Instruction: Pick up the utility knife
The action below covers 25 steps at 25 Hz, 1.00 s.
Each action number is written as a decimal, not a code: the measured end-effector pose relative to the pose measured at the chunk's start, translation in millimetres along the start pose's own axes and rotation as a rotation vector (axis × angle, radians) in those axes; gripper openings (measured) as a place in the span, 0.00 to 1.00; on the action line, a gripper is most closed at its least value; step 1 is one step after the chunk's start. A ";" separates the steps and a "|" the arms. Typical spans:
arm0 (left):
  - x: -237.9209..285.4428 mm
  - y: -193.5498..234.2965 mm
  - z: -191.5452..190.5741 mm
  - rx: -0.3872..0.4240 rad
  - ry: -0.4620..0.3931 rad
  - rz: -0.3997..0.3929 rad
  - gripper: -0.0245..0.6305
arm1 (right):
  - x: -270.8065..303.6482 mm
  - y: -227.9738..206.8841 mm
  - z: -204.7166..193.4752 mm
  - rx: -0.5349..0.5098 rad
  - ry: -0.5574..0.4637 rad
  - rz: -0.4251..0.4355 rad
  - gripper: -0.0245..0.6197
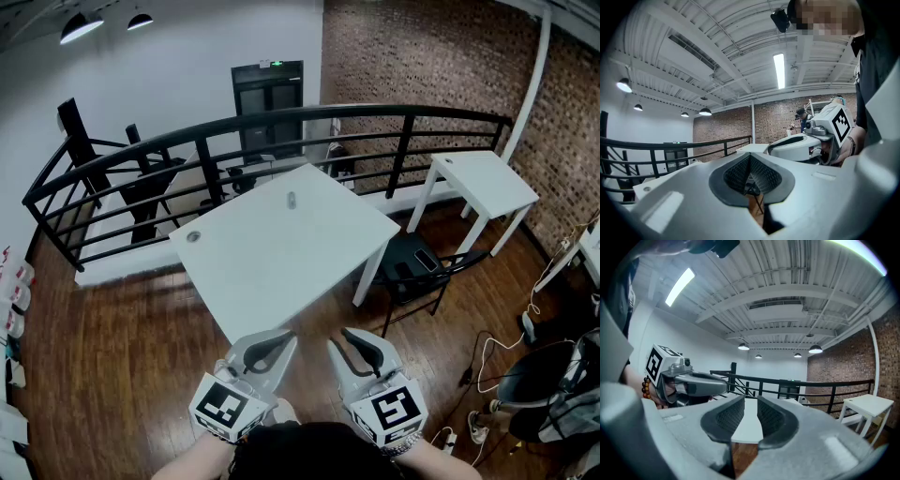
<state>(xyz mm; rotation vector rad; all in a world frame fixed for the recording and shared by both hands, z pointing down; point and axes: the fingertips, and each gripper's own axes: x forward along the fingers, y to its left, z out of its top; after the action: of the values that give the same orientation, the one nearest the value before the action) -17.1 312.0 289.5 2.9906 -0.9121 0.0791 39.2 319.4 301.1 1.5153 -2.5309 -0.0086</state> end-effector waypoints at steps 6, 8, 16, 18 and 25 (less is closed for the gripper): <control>16.7 80.7 1.1 0.011 0.023 -0.004 0.06 | 89.4 -14.1 16.7 -0.004 0.001 -0.014 0.16; 20.6 101.7 3.6 0.028 0.023 -0.005 0.06 | 114.3 -17.1 18.6 -0.005 0.014 -0.013 0.17; 40.4 167.4 -4.5 0.035 0.047 0.032 0.06 | 202.9 -45.1 15.1 -0.009 0.069 -0.012 0.20; 49.2 182.2 -10.2 0.029 0.051 0.046 0.06 | 223.4 -53.8 9.9 -0.004 0.083 -0.008 0.20; 108.7 240.1 -21.2 -0.007 0.089 0.087 0.06 | 299.3 -103.6 0.1 0.025 0.132 0.012 0.22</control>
<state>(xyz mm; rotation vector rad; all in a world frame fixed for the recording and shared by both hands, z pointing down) -62.0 52.7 316.0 2.9135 -1.0302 0.2079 -7.7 8.4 338.4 1.4588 -2.4446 0.1209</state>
